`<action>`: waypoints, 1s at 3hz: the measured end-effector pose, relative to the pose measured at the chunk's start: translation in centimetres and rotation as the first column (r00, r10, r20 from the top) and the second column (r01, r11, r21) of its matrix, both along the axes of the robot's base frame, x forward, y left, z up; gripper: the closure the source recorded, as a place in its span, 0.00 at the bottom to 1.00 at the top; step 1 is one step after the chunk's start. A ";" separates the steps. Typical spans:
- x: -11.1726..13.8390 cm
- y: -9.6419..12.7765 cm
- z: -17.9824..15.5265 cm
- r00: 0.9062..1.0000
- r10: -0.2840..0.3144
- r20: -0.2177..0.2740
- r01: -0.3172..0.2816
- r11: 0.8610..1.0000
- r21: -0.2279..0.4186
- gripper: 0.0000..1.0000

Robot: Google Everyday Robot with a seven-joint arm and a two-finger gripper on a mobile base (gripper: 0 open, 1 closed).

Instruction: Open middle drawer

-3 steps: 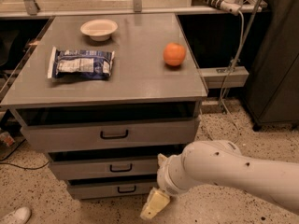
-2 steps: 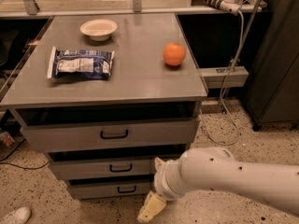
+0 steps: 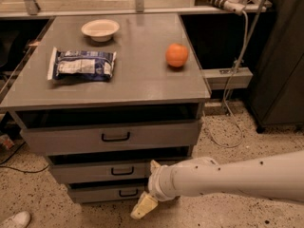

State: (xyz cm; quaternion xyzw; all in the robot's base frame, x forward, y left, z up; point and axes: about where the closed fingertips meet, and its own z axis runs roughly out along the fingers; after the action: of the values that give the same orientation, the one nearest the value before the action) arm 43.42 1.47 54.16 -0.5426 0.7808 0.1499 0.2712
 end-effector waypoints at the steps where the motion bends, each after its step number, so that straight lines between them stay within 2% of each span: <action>1: 2.3 1.2 -1.8 1.000 0.006 0.022 -0.007 1.000 0.005 0.00; 3: 5.1 3.2 -5.4 0.999 0.032 0.024 -0.032 0.999 0.013 0.00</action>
Offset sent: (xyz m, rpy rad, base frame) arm 0.0602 0.0385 -0.0621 0.0216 -0.0341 0.0322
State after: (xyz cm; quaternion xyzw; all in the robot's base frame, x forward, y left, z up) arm 48.52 4.71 48.80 -0.5549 0.7677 0.1529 0.2817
